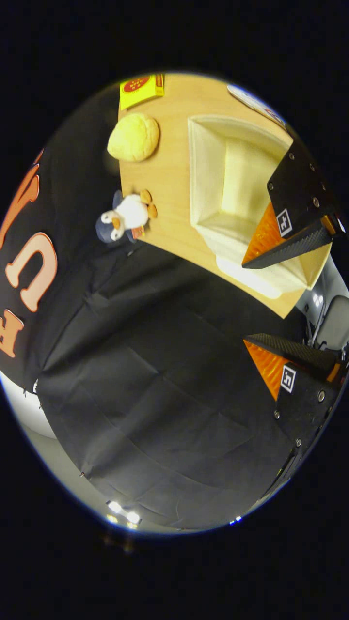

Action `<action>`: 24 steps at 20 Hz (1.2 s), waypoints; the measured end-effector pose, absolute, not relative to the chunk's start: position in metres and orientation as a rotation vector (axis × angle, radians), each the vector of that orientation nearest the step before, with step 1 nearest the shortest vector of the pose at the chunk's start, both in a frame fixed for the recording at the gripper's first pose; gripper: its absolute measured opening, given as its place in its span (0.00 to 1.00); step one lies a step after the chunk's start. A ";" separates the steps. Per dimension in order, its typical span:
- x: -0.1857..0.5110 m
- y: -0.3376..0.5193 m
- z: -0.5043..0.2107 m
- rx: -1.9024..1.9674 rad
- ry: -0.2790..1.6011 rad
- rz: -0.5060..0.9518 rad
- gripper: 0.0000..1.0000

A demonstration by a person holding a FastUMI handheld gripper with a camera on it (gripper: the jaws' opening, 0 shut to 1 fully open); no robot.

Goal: Open the storage box then place both shoes into the box .Put the left shoe in first, then the right shoe, with the right side of both shoes facing outward in a uniform manner.

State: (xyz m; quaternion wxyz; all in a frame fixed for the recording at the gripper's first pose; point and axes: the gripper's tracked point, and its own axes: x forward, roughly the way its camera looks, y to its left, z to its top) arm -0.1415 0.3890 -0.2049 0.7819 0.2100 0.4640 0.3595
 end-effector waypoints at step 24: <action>-0.178 0.055 -0.395 0.092 1.132 0.156 0.63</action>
